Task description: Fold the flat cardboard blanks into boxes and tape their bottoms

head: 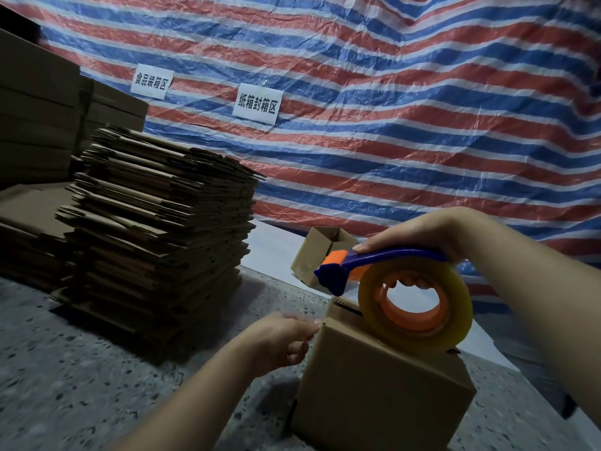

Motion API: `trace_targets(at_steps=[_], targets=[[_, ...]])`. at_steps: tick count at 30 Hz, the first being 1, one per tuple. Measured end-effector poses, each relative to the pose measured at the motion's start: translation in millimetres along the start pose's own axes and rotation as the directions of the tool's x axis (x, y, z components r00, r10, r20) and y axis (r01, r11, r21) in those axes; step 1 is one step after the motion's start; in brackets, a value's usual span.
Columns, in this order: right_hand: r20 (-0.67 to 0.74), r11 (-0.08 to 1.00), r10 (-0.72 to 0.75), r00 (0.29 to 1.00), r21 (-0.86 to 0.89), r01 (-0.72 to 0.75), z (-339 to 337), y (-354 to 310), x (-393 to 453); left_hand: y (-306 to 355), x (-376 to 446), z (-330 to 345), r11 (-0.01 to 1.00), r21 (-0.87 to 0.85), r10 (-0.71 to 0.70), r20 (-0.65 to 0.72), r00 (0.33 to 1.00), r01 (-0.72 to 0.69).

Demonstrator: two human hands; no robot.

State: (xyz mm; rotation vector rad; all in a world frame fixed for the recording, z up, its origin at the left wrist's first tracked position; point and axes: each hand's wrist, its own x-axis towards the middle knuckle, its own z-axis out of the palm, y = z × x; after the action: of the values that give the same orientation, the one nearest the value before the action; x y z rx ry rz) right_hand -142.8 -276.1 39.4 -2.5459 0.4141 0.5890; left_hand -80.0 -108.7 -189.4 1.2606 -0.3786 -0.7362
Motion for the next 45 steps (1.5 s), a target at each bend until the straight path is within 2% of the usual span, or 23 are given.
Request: trace_targets(at_steps=[7,11,14,16,17,20,24,30,34,43,45], targets=[[-0.004,0.999,-0.009,1.000,0.031,0.009,-1,6,0,-4,-3,11,1.000,-0.026,0.007,0.030,1.000,-0.006],[-0.015,0.999,-0.011,1.000,0.047,0.012,-1,9,1,-6,-5,14,0.999,-0.037,0.021,-0.002,1.000,-0.022],[-0.009,0.999,-0.012,1.000,0.052,0.013,-1,8,1,-2,-8,16,0.991,0.128,0.067,-0.173,0.983,-0.045],[-0.002,0.999,-0.017,1.000,0.047,0.017,-1,7,2,-1,-11,17,0.954,0.278,0.191,-0.284,0.940,-0.110],[-0.002,0.999,-0.021,1.000,0.045,0.021,-1,8,2,1,-13,20,0.927,0.330,0.282,-0.298,0.912,-0.179],[0.004,0.998,-0.026,1.000,0.049,0.026,-2,9,2,4,-18,22,0.767,0.531,0.528,-0.203,0.825,-0.361],[0.028,0.998,-0.027,0.999,0.048,0.026,-1,8,0,16,-29,15,0.674,0.636,0.530,-0.060,0.846,-0.377],[0.041,0.998,-0.040,0.998,0.056,0.038,-1,9,0,14,-37,12,0.699,0.574,0.455,0.103,0.885,-0.426],[0.017,0.998,-0.030,0.999,0.050,0.030,-1,10,2,15,-27,20,0.729,0.557,0.422,0.093,0.902,-0.398],[0.007,0.998,-0.037,0.999,0.042,0.037,-2,10,6,13,-15,28,0.880,0.221,0.405,0.115,0.907,-0.421],[0.034,0.999,-0.026,0.999,0.048,0.024,-3,11,6,14,-13,32,0.890,0.238,0.362,0.150,0.920,-0.389]])
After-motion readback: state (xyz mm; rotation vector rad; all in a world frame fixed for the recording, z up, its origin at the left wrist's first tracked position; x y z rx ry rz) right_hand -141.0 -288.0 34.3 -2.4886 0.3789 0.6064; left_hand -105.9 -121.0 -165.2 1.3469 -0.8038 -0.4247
